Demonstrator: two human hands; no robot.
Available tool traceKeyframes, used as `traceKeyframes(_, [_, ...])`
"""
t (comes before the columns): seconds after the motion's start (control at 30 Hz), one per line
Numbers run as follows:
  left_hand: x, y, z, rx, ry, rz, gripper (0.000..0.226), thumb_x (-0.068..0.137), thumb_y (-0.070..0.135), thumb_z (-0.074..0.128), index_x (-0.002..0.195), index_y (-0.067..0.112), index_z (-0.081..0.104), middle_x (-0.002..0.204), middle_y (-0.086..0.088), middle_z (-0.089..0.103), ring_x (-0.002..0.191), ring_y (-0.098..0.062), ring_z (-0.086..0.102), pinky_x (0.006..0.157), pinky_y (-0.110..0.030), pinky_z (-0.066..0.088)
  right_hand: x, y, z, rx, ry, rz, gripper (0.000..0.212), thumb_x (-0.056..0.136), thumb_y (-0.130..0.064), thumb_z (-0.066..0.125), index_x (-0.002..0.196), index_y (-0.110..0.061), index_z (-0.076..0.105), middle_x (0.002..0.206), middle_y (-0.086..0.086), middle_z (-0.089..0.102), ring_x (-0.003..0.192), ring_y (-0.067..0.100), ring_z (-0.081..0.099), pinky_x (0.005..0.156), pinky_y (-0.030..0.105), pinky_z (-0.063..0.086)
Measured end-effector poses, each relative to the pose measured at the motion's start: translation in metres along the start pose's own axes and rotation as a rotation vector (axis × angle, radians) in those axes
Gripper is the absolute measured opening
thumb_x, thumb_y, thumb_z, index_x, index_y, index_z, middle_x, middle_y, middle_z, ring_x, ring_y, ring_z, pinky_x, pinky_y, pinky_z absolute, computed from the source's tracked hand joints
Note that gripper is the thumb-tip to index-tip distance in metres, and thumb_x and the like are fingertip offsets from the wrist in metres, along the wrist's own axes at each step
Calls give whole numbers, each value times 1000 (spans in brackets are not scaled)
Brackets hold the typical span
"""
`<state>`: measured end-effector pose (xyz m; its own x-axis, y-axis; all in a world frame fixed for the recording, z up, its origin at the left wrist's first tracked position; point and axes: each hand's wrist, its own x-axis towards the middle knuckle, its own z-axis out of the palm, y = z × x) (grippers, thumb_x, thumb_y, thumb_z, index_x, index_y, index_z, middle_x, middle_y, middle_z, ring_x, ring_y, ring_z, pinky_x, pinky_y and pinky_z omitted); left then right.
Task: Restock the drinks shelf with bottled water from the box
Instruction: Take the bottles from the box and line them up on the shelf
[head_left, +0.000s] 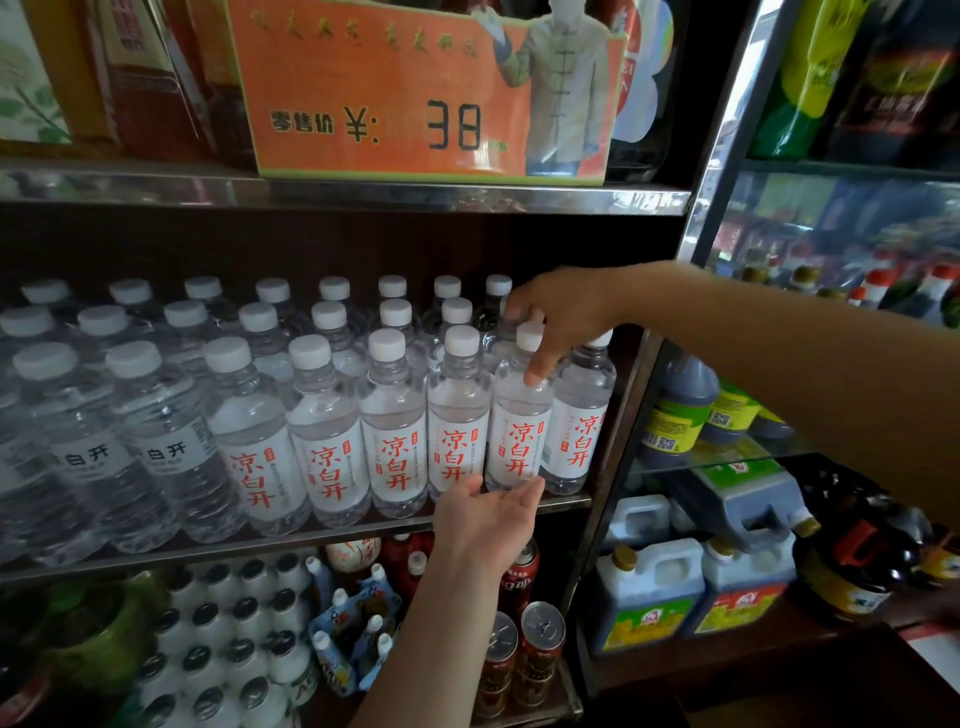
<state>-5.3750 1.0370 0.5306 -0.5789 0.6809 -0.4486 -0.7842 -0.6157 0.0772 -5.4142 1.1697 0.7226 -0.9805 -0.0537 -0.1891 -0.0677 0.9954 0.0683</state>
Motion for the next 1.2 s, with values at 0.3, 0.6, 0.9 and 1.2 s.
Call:
traceKeyframes(0.3, [-1, -3, 5, 82, -44, 33, 47, 101, 24, 31, 118, -18, 41, 133, -35, 46, 136, -39, 35, 116, -46, 26, -14, 23, 5, -421, -101, 155, 79, 61, -55, 81, 124, -13, 58, 116, 6, 62, 104, 26, 59, 82, 31, 51])
traceKeyframes(0.6, [10, 0, -2, 100, -14, 18, 62, 99, 32, 33, 139, -15, 26, 143, -35, 35, 140, -38, 29, 118, -45, 22, -13, 25, 17, -467, -22, 106, 75, 61, -58, 80, 115, -11, 59, 101, 5, 55, 93, 26, 57, 72, 30, 45])
traceKeyframes(0.9, [-3, -8, 4, 259, 79, 152, 60, 98, 29, 42, 134, -19, 33, 140, -35, 38, 139, -38, 31, 113, -37, 33, -22, 20, 20, -534, 14, 93, 61, 62, -63, 76, 101, -18, 59, 94, -2, 55, 97, 22, 56, 89, 32, 42])
traceKeyframes(1.2, [-42, 8, -10, 175, 12, 55, 73, 95, 29, 40, 146, -9, 5, 152, -31, 18, 144, -37, 18, 119, -45, 14, -35, 15, 23, -539, 155, 134, 88, 64, -62, 72, 140, -27, 42, 136, 1, 49, 123, 24, 48, 103, 41, 32])
